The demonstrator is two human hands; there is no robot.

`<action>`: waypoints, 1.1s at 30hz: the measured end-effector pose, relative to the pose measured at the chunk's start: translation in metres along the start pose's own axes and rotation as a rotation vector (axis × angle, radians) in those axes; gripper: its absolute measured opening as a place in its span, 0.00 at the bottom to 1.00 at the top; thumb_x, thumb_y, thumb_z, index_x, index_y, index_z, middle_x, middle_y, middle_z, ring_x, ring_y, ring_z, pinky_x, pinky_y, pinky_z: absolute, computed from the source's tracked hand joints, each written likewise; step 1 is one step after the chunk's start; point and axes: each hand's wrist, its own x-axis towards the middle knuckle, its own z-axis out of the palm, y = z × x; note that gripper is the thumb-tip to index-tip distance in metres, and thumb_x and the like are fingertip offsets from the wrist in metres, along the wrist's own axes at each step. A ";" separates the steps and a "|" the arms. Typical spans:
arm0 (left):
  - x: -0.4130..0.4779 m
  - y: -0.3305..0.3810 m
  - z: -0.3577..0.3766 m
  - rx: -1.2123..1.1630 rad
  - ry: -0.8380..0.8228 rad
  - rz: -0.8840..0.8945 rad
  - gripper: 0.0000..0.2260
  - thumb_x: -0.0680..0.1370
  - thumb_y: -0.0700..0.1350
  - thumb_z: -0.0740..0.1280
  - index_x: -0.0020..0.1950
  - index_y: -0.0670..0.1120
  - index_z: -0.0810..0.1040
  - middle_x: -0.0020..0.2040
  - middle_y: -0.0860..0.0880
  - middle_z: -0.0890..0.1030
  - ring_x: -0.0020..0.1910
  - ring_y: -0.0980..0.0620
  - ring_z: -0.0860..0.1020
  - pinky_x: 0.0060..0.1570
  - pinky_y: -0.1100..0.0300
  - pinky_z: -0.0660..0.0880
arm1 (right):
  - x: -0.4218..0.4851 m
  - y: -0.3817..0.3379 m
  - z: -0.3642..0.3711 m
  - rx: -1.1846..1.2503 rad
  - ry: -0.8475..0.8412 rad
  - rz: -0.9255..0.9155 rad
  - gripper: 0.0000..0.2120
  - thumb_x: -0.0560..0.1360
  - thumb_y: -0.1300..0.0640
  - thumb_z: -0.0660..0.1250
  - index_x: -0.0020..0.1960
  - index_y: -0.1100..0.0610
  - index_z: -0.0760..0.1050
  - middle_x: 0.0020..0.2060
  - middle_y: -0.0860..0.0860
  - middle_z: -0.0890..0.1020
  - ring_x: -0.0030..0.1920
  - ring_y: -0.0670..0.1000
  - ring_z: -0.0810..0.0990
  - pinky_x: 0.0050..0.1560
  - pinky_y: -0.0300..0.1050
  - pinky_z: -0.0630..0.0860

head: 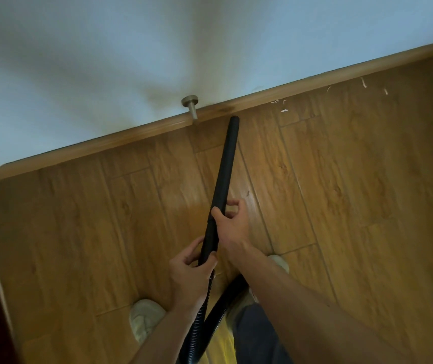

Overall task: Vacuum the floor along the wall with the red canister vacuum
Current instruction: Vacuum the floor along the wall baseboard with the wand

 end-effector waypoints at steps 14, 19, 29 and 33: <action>0.036 0.001 0.080 0.246 -0.031 0.081 0.16 0.73 0.38 0.74 0.60 0.49 0.83 0.30 0.50 0.81 0.31 0.52 0.77 0.36 0.54 0.75 | 0.072 -0.021 -0.064 0.010 0.016 0.077 0.13 0.76 0.56 0.71 0.52 0.50 0.68 0.46 0.56 0.83 0.45 0.57 0.85 0.49 0.61 0.83; 0.042 0.018 0.114 0.267 -0.048 0.096 0.15 0.74 0.37 0.73 0.58 0.50 0.83 0.29 0.49 0.80 0.29 0.52 0.76 0.31 0.58 0.73 | 0.097 -0.040 -0.087 0.019 -0.009 0.068 0.13 0.77 0.57 0.71 0.54 0.51 0.67 0.46 0.56 0.83 0.45 0.56 0.85 0.48 0.61 0.84; 0.037 0.038 0.176 0.308 -0.079 0.117 0.15 0.73 0.35 0.74 0.56 0.49 0.83 0.32 0.42 0.81 0.28 0.51 0.75 0.30 0.59 0.74 | 0.120 -0.059 -0.140 0.112 0.030 0.099 0.12 0.77 0.57 0.70 0.51 0.51 0.67 0.45 0.56 0.83 0.41 0.55 0.85 0.44 0.57 0.85; 0.038 0.047 0.201 0.343 -0.147 0.123 0.15 0.73 0.34 0.73 0.54 0.51 0.84 0.29 0.40 0.79 0.25 0.50 0.74 0.26 0.60 0.73 | 0.129 -0.065 -0.164 0.125 0.100 0.109 0.12 0.77 0.55 0.71 0.49 0.50 0.66 0.46 0.57 0.84 0.42 0.58 0.85 0.43 0.58 0.84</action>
